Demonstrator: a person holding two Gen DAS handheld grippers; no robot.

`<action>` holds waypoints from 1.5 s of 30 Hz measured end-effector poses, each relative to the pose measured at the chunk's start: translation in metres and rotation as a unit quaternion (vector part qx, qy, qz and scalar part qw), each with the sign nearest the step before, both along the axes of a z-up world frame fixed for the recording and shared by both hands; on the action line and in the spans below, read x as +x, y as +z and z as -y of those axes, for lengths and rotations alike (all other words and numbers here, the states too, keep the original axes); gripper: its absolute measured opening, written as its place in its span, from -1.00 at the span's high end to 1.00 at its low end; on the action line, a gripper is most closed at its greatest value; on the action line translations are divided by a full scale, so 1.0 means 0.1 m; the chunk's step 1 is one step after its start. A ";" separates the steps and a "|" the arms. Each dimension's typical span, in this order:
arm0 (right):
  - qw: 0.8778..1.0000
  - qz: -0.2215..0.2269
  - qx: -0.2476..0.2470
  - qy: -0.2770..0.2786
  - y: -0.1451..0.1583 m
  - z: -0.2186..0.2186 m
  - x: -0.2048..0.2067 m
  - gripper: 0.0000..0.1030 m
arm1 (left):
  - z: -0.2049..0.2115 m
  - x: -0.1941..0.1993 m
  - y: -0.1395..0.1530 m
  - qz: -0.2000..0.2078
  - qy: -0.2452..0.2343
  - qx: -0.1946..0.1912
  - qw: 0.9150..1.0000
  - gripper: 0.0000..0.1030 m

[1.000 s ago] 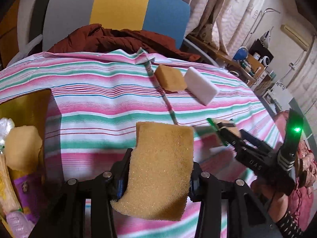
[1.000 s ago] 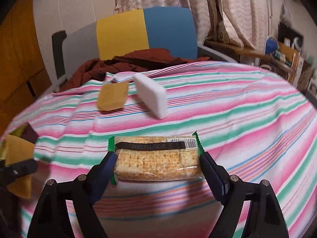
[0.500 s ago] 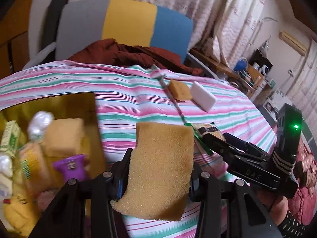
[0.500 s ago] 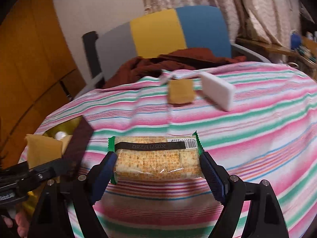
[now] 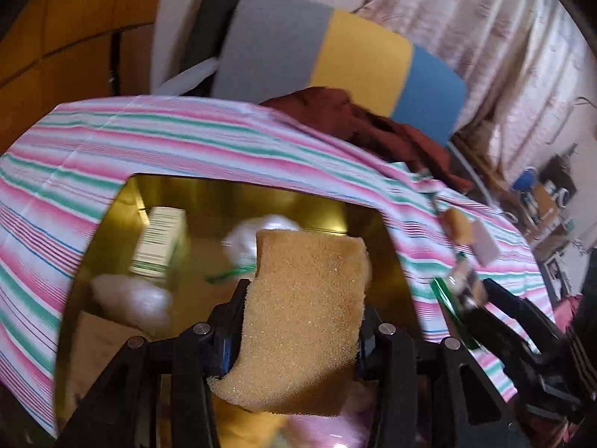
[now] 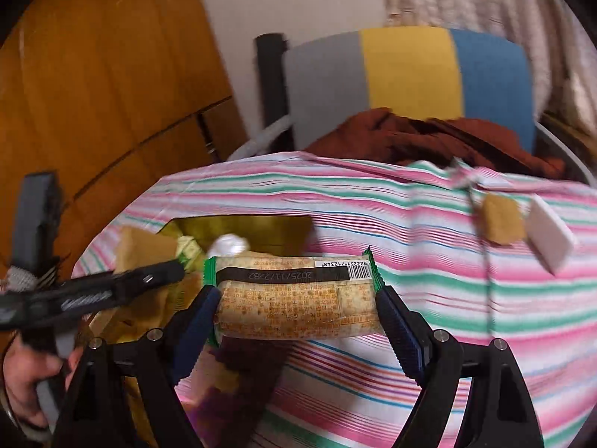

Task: Organize objects
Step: 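Carry the cracker packet and sponge over the gold tray and open both tools, then move both open tools back toward the last sponge and white eraser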

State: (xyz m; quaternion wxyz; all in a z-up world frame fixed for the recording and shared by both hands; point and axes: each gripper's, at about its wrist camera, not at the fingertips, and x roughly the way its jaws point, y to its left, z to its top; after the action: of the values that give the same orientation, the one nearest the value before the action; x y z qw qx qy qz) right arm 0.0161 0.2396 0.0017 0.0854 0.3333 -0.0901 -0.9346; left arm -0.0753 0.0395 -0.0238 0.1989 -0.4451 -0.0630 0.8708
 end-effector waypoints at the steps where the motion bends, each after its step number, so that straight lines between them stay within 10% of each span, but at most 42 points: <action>1: 1.000 0.001 0.006 0.015 0.00 0.11 -0.06 -0.66 | 0.07 -0.08 -0.03 0.008 0.010 0.000 1.000 0.12; 10: 0.996 0.032 0.050 0.072 -0.16 0.62 -0.39 -0.67 | 0.19 -0.50 -0.18 0.042 0.023 -0.029 0.998 0.10; 14: 0.996 0.050 0.032 0.066 -0.20 0.63 -0.44 -0.71 | 0.16 -0.57 -0.24 0.061 0.022 -0.056 0.996 -0.21; 27: 0.998 0.048 -0.010 0.027 -0.25 0.36 -0.19 -0.80 | 0.46 -0.36 0.03 0.026 0.095 0.018 0.995 -0.39; 45: 0.999 0.040 -0.031 0.009 -0.20 0.20 -0.08 -0.80 | 0.23 -0.04 0.07 0.033 0.053 0.042 0.997 -0.39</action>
State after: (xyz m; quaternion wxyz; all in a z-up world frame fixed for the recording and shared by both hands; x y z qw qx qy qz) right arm 0.0077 0.2200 -0.0186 0.1003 0.3684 -0.1191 -0.9165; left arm -0.0795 0.0164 -0.0170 0.1690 -0.4611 -0.1299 0.8614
